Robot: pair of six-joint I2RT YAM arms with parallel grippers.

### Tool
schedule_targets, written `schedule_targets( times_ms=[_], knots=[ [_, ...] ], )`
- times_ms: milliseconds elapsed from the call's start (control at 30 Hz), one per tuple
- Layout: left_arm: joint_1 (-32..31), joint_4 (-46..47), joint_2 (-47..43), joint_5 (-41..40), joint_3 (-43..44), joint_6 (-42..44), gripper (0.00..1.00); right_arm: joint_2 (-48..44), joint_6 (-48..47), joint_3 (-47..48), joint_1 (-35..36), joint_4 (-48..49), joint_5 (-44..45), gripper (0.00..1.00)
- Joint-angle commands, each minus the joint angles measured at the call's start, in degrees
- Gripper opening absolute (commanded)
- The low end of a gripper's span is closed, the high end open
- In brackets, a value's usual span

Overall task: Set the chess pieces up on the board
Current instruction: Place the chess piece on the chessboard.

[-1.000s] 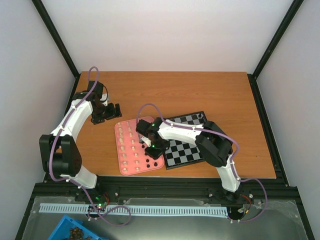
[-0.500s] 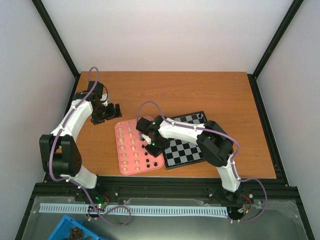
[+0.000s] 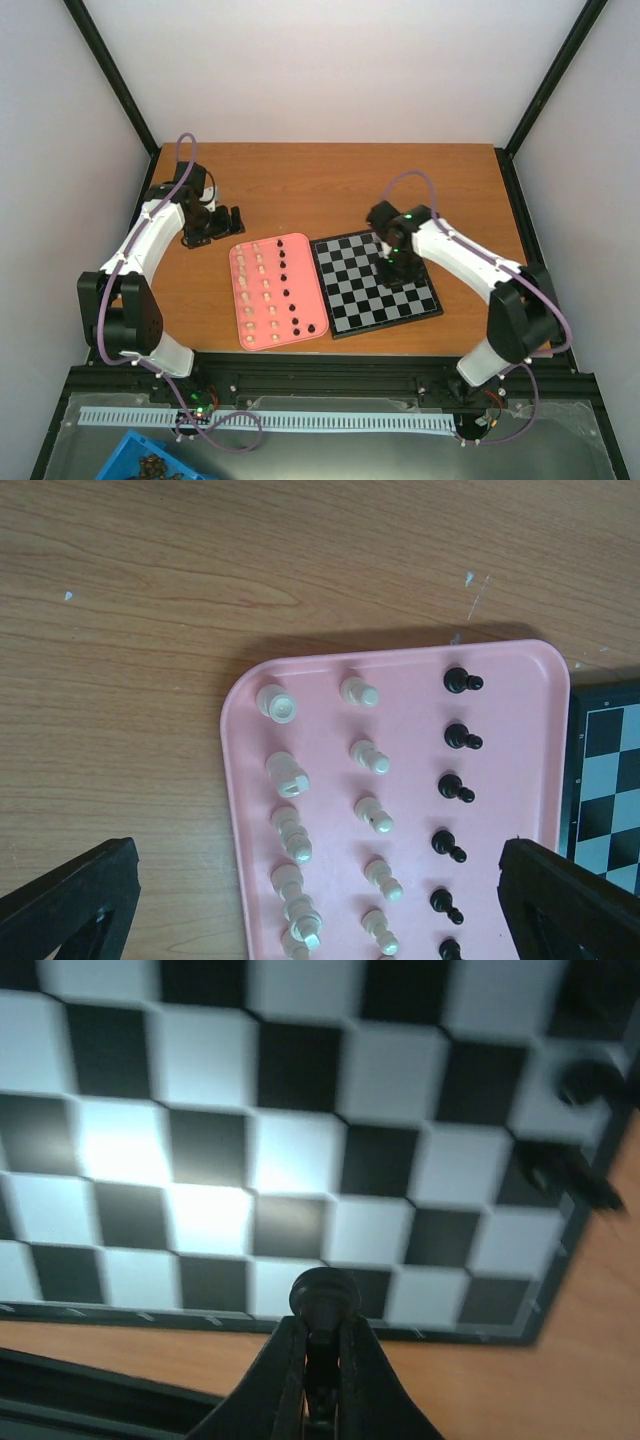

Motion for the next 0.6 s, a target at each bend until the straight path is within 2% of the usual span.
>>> schedule_targets(
  times_ms=[0, 233, 567],
  knots=[
    [-0.4, 0.8, -1.0, 1.3, 1.0, -1.1, 1.0, -7.4, 3.1, -7.1, -6.9, -4.1, 1.7, 0.03],
    [-0.5, 1.4, -0.8, 1.9, 0.7, -1.3, 1.0, -11.3, 3.5, -13.4, -15.0, -2.2, 0.6, 0.03],
    [-0.5, 1.1, -1.1, 1.2, 0.5, -0.9, 1.0, -7.1, 0.3, -14.0, -21.3, 2.9, -1.0, 0.03]
  ],
)
